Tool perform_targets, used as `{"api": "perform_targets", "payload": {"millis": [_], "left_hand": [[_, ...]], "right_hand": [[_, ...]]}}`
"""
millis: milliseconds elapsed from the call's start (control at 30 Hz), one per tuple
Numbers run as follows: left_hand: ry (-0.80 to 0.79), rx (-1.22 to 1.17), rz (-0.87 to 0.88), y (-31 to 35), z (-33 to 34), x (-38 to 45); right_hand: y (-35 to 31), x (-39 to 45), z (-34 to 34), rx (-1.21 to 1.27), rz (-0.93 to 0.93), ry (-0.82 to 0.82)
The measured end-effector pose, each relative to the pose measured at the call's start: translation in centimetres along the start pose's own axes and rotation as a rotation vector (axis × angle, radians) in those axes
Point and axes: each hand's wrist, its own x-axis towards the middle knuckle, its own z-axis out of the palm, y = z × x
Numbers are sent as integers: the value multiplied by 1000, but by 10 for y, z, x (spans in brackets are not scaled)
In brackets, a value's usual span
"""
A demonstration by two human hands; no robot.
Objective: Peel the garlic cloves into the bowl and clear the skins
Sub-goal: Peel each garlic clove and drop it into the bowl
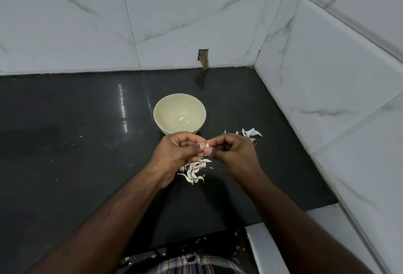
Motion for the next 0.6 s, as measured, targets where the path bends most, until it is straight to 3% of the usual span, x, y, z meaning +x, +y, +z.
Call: {"api": "perform_targets", "payload": {"millis": [600], "left_hand": [[48,-23,14,0,1,-2]], "right_hand": [[-4,-1,2,-29,-31,11]]}}
